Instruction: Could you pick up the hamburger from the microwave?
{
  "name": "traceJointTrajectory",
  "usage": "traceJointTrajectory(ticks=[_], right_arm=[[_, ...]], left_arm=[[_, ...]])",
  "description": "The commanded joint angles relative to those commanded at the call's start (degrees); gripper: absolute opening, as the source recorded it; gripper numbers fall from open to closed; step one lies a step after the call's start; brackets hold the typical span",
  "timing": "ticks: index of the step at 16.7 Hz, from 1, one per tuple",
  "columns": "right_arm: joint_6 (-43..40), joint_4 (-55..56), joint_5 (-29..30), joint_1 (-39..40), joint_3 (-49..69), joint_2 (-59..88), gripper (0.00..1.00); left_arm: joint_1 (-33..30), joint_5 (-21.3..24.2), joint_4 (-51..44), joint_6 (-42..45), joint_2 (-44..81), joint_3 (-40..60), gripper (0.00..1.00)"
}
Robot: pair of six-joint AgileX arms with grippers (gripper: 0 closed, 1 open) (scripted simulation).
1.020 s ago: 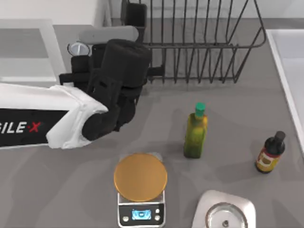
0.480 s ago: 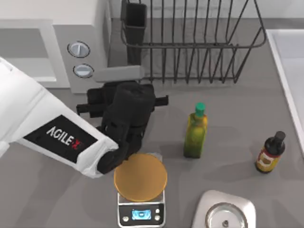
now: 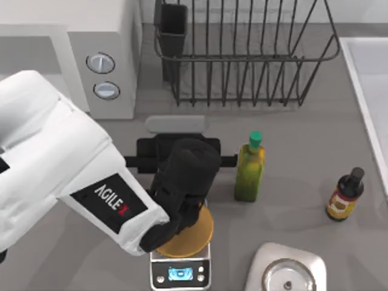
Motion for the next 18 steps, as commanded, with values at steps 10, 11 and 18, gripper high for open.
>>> traceJointTrajectory(ticks=[10,11,18], right_arm=[[0.0,0.0,0.0,0.0,0.0,0.0,1.0],[0.0,0.0,0.0,0.0,0.0,0.0,1.0],[0.0,0.0,0.0,0.0,0.0,0.0,1.0]], left_arm=[[0.0,0.0,0.0,0.0,0.0,0.0,0.75],[0.0,0.0,0.0,0.0,0.0,0.0,0.83],[0.0,0.0,0.0,0.0,0.0,0.0,1.0]])
